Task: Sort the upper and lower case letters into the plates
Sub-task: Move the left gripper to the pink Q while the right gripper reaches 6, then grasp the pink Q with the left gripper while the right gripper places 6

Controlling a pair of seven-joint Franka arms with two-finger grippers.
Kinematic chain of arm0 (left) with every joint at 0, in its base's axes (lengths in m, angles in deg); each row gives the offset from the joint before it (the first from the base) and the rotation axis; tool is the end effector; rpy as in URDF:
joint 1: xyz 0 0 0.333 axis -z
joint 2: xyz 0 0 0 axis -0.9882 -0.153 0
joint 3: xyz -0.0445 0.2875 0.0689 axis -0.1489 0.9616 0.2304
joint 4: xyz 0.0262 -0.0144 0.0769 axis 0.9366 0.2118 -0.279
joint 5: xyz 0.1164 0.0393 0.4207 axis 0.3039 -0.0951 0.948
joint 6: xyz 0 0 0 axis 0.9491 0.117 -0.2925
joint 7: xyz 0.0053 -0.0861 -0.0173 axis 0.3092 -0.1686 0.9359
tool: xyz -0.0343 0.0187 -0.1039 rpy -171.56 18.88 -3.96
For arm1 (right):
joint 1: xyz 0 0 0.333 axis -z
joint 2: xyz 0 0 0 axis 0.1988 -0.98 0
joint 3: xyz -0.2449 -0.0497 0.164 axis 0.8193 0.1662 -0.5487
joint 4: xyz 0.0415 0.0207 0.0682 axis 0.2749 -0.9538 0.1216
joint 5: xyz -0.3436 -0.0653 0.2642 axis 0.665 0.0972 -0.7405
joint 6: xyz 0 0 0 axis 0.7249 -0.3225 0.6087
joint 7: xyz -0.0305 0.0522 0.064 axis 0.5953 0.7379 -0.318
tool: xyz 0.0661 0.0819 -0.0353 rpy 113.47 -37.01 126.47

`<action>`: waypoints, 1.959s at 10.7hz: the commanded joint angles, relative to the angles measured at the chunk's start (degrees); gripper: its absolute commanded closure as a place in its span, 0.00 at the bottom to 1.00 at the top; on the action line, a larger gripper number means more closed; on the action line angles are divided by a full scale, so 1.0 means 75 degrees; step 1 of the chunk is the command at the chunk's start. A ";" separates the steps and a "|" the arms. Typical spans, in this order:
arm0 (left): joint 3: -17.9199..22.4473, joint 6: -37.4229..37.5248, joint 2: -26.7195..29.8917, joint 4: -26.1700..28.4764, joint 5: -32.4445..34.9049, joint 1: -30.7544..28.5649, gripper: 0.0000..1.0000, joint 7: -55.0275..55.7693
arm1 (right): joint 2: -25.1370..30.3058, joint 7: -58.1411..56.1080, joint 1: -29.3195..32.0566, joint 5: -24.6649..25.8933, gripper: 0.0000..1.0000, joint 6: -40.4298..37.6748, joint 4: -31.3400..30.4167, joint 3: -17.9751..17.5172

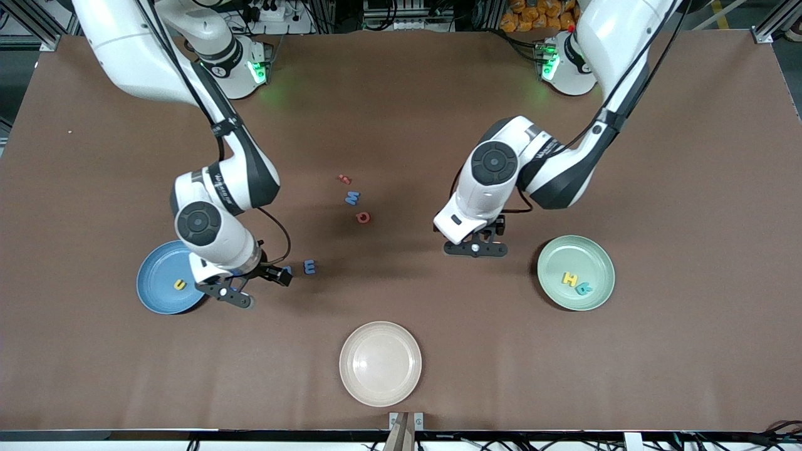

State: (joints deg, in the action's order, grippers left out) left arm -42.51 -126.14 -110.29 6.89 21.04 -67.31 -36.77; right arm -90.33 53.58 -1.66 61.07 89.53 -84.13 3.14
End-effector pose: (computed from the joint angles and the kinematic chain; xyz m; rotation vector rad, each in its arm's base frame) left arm 0.5790 -0.4220 0.2686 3.1317 -0.0449 -0.0191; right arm 0.6667 0.2150 0.2011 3.0830 -0.5707 0.0888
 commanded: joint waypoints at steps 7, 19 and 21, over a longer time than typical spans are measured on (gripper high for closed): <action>0.0130 -0.0040 -0.1153 -0.1136 -0.0099 0.1147 0.00 0.3443 | -0.0392 -0.1339 0.0004 0.0201 0.00 0.1248 -0.0699 0.0041; 0.0974 -0.1927 -0.2983 -0.2602 -0.0169 0.3257 0.00 0.9530 | -0.0511 -0.1799 -0.0019 0.0189 1.00 0.1285 -0.0910 0.0029; 0.0974 -0.1950 -0.3123 -0.2683 -0.0216 0.3362 0.00 0.9541 | -0.0464 -0.1834 0.0016 0.0201 1.00 0.1250 -0.0887 0.0029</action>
State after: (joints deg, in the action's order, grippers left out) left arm -36.04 -140.55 -132.18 -10.80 21.00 -43.58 33.85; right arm -94.14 40.20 -1.77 61.78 98.79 -90.28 3.26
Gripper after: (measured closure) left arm 0.000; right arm 0.595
